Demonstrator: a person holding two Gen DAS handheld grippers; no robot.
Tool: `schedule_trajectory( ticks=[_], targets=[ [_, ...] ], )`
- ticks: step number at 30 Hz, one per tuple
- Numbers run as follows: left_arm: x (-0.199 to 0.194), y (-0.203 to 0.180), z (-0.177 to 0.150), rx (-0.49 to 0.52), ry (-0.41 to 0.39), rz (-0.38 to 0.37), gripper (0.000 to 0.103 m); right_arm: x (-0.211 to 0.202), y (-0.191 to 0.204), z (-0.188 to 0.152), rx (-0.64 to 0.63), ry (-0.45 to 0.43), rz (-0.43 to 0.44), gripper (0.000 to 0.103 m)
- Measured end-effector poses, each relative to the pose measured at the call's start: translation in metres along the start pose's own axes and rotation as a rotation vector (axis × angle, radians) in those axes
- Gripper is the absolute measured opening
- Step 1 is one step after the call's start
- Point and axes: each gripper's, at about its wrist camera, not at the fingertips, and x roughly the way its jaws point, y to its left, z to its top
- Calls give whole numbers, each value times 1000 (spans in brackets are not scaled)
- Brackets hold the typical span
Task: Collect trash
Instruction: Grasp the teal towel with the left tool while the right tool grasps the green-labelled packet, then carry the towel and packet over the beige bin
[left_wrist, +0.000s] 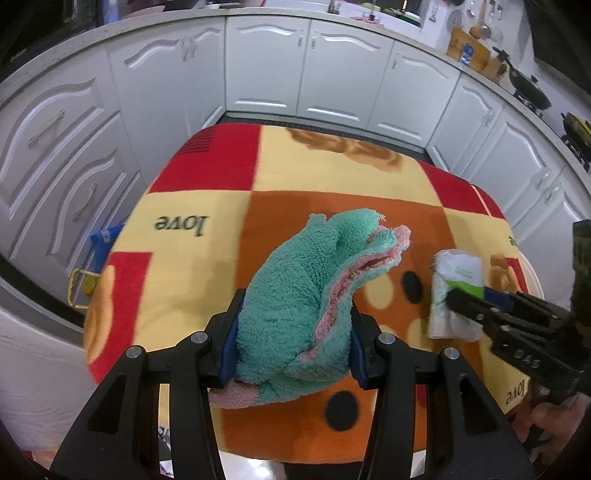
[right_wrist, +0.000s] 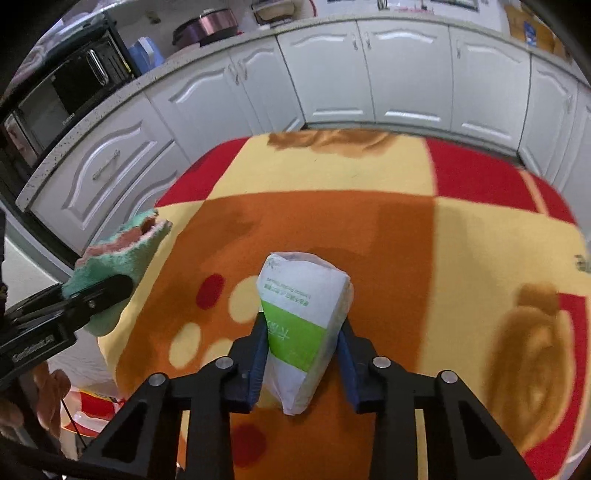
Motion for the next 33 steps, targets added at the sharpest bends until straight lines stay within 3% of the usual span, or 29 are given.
schedule_trajectory(
  ticks=[15, 33],
  targets=[
    [3, -98, -3, 126, -22, -51, 45, -76, -68, -31, 87, -77, -41, 32],
    [15, -209, -7, 255, -9, -140, 45, -133, -145, -60, 209, -158, -143, 32]
  ],
)
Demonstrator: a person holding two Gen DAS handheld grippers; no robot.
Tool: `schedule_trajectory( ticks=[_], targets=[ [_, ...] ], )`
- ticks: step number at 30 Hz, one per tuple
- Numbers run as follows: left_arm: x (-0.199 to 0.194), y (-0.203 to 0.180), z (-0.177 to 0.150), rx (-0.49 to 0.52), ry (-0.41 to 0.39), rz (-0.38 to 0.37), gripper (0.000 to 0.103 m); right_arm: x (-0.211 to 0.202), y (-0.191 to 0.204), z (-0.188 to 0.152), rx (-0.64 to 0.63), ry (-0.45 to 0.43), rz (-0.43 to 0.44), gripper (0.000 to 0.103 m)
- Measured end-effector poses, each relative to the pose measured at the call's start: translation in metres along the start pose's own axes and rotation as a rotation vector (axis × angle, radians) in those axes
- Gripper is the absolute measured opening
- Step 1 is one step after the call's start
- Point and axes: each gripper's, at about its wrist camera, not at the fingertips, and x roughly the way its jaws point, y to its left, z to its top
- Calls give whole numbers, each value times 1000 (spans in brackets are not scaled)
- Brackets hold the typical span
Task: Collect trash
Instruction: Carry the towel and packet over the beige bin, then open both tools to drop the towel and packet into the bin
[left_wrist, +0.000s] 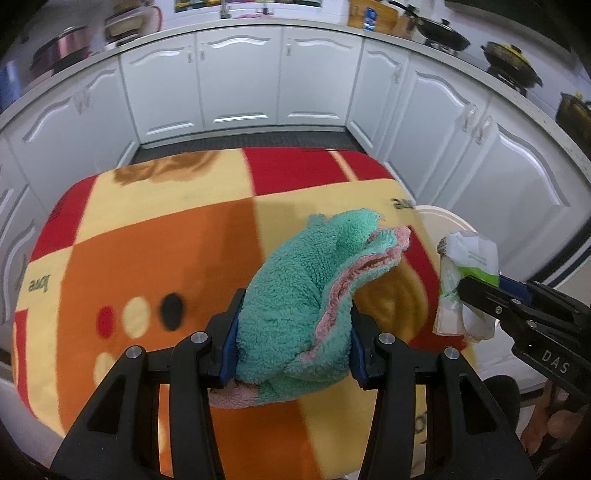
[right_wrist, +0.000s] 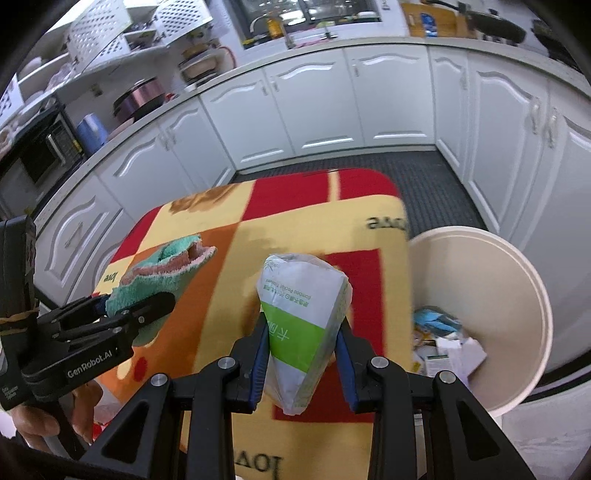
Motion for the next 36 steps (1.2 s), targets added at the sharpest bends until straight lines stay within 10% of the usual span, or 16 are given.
schedule_trajectory(
  ticks=[21, 25, 36],
  targets=[
    [91, -129, 41, 38, 153, -279, 51, -10, -152, -8, 263, 2, -177, 32],
    [97, -128, 44, -33, 143, -357, 67, -7, -167, -11, 295, 2, -199, 61],
    [71, -118, 39, -2, 55, -267, 70, -6, -155, -27, 296, 23, -186, 64]
  ],
)
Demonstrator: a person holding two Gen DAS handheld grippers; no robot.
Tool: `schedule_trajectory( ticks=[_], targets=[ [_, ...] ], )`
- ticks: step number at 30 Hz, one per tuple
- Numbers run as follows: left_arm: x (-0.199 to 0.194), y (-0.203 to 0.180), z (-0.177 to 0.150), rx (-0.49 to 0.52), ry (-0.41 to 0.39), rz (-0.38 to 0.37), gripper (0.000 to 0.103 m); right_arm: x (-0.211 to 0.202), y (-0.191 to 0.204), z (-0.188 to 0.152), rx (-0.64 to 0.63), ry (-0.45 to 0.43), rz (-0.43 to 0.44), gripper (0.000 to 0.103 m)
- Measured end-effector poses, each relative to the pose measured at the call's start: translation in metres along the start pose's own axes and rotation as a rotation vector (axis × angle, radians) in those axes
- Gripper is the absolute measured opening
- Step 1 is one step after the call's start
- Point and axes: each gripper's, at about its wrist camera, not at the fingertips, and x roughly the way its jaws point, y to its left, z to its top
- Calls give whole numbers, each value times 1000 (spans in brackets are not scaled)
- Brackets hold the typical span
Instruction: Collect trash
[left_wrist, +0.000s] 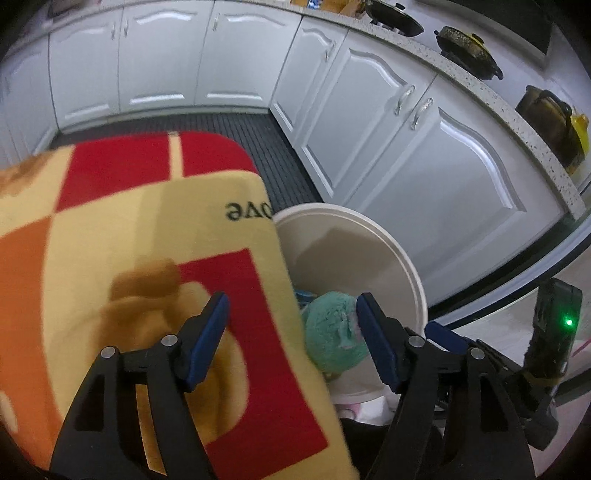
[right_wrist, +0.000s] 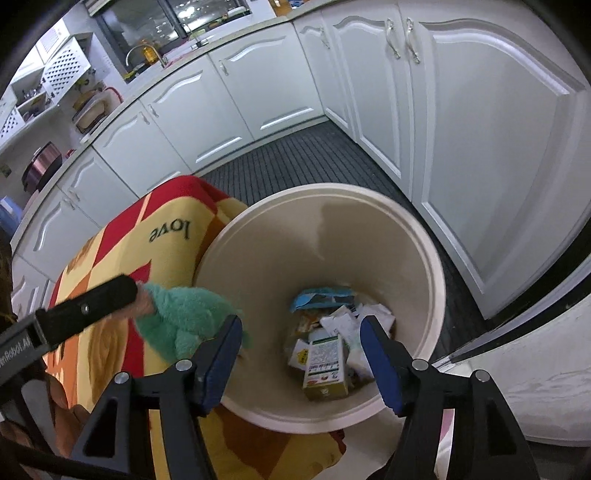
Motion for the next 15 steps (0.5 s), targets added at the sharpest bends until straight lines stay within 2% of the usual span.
schedule_trajectory(
  ticks=[6, 12, 15],
  targets=[
    [-25, 4, -14, 52, -65, 84, 70, -9, 22, -15, -47, -21, -18, 68],
    [-47, 10, -25, 58, -88, 110, 70, -31, 39, -23, -71, -68, -27, 70],
    [-61, 12, -30, 49, -119, 122, 70, -45, 46, -26, -81, -105, -23, 74]
  ],
)
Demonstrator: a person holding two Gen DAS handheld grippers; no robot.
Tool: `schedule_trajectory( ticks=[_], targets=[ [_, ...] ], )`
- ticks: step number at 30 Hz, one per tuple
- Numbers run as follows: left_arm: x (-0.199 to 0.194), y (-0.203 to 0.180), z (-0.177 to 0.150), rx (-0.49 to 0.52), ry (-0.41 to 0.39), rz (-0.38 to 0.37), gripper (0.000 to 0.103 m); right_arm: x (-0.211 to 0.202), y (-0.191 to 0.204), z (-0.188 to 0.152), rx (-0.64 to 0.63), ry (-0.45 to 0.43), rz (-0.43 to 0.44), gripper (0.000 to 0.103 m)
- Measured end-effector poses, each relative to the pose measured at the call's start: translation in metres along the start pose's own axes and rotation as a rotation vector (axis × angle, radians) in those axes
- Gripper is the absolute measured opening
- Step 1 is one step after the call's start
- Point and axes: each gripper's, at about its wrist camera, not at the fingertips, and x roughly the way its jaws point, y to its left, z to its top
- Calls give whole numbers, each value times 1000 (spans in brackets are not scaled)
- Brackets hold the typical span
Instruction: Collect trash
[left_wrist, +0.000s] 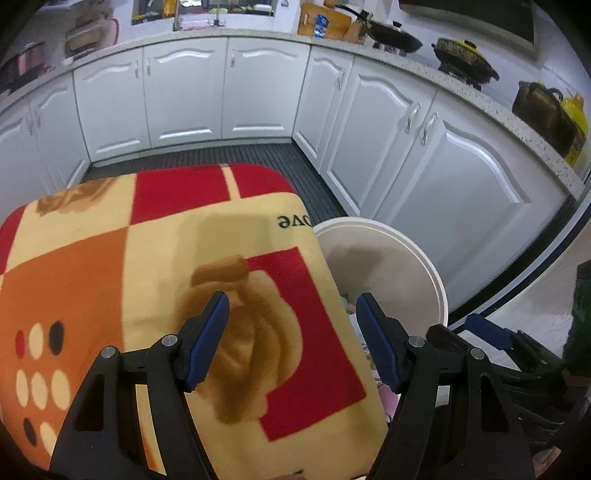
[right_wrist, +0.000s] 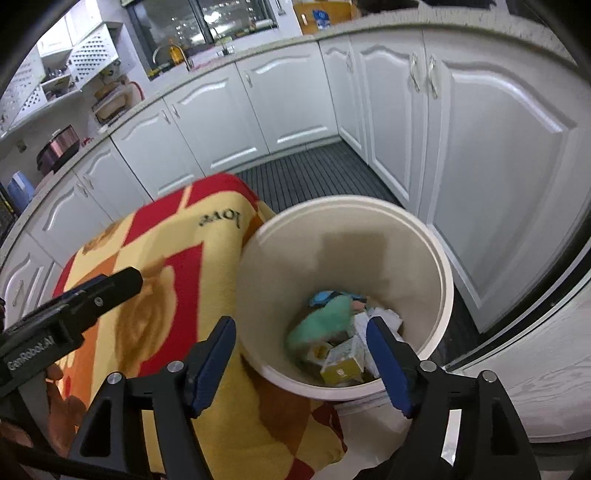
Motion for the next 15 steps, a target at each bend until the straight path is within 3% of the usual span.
schedule_trajectory(
  ticks=[15],
  targets=[
    [-74, 7, -11, 18, -188, 103, 70, -72, 45, -9, -87, -215, -1, 81]
  ],
)
